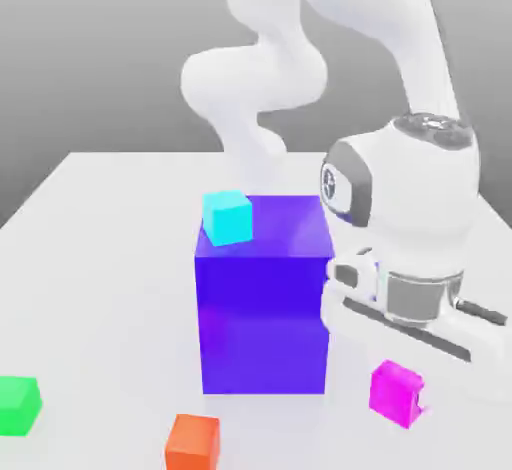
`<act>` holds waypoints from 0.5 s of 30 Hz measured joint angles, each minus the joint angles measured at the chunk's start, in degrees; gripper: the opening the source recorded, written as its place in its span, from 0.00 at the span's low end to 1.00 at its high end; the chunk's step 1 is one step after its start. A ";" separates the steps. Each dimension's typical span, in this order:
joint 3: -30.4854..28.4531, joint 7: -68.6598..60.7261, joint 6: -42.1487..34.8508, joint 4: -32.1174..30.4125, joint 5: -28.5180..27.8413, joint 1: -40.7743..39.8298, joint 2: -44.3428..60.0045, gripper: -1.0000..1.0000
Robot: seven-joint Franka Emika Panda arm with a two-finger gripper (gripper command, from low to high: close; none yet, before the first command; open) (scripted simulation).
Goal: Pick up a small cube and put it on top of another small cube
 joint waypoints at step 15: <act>-21.15 26.78 -8.01 4.98 12.68 -17.02 2.54 0.00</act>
